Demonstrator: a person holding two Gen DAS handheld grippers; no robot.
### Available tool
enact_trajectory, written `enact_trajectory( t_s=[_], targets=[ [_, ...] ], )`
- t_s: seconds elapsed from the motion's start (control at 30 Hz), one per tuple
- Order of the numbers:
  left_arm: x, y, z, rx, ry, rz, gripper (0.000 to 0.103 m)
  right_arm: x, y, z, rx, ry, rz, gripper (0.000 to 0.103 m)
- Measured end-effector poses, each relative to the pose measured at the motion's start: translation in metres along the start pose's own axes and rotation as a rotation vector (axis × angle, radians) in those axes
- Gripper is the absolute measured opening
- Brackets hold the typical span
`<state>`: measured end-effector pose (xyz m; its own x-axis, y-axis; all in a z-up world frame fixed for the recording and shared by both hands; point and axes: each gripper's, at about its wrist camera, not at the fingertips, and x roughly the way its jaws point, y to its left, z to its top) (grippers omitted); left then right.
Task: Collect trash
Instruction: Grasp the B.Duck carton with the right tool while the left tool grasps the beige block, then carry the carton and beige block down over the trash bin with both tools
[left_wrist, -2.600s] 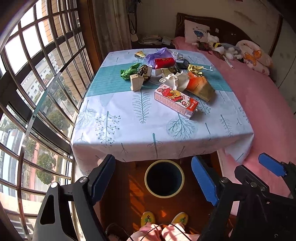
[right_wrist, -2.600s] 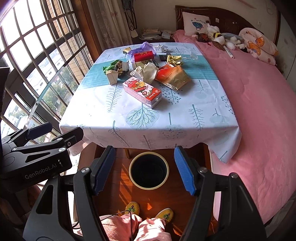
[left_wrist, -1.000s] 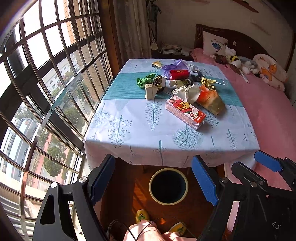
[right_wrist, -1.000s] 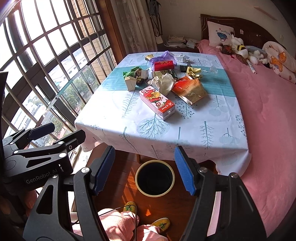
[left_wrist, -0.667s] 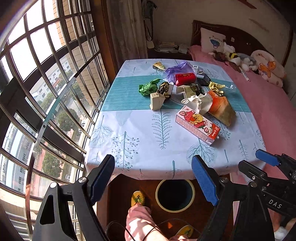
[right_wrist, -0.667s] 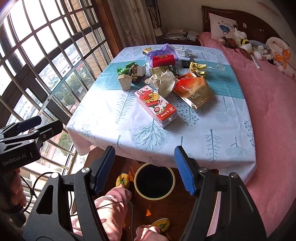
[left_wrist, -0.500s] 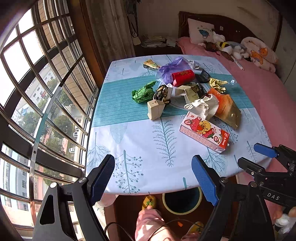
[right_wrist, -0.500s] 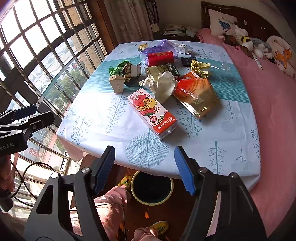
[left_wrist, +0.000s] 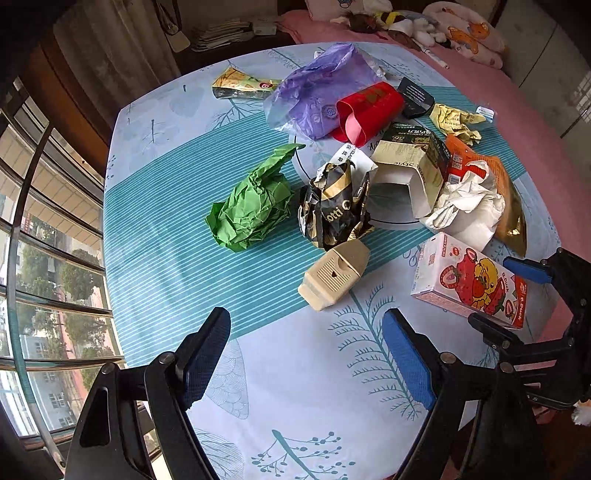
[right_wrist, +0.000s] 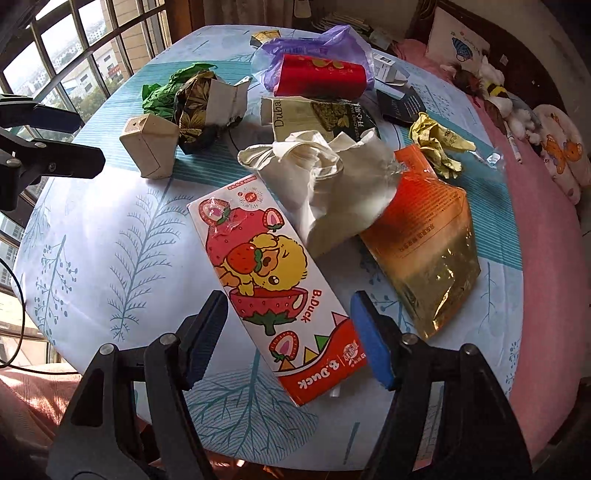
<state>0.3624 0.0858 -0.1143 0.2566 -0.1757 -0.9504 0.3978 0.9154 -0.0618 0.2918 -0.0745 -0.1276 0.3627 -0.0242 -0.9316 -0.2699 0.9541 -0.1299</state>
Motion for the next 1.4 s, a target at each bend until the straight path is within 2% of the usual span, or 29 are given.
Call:
enact_trajectory(
  t_s=[0.17, 0.37, 0.43, 0.47, 0.63, 0.77, 0.9, 1.03, 1.23, 1.4],
  targets=[
    [0.027, 0.009, 0.019, 0.036, 0.042, -0.063, 0.076, 0.025, 0.008, 0.011, -0.013, 0.062, 0.010, 0.065],
    [0.042, -0.003, 0.029, 0.127, 0.065, -0.097, 0.064, 0.031, 0.005, 0.012, 0.077, 0.055, 0.060, 0.054],
    [0.045, -0.008, 0.030, 0.147, 0.077, -0.110, 0.043, 0.030, 0.001, 0.010, 0.126, 0.052, 0.083, 0.052],
    [0.046, -0.010, 0.030, 0.153, 0.083, -0.118, 0.036, 0.031, -0.002, 0.008, 0.159, 0.052, 0.093, 0.052],
    [0.037, -0.019, 0.028, 0.157, 0.039, -0.081, 0.029, 0.030, -0.016, -0.001, 0.353, 0.034, 0.162, 0.050],
    [0.019, -0.024, 0.018, 0.131, 0.012, -0.067, 0.028, 0.026, -0.019, -0.013, 0.455, 0.022, 0.218, 0.049],
    [-0.006, -0.043, -0.006, 0.130, -0.011, -0.043, 0.027, 0.017, -0.013, -0.031, 0.478, 0.007, 0.264, 0.049],
    [-0.037, -0.079, -0.041, 0.120, -0.038, -0.038, 0.027, -0.003, -0.013, -0.059, 0.485, -0.022, 0.319, 0.049],
    [-0.073, -0.150, -0.110, 0.054, -0.074, -0.078, 0.027, -0.054, -0.025, -0.121, 0.452, -0.064, 0.363, 0.049],
    [-0.073, -0.211, -0.170, 0.012, -0.073, -0.122, 0.027, -0.077, -0.045, -0.189, 0.455, -0.045, 0.396, 0.049]
  ],
)
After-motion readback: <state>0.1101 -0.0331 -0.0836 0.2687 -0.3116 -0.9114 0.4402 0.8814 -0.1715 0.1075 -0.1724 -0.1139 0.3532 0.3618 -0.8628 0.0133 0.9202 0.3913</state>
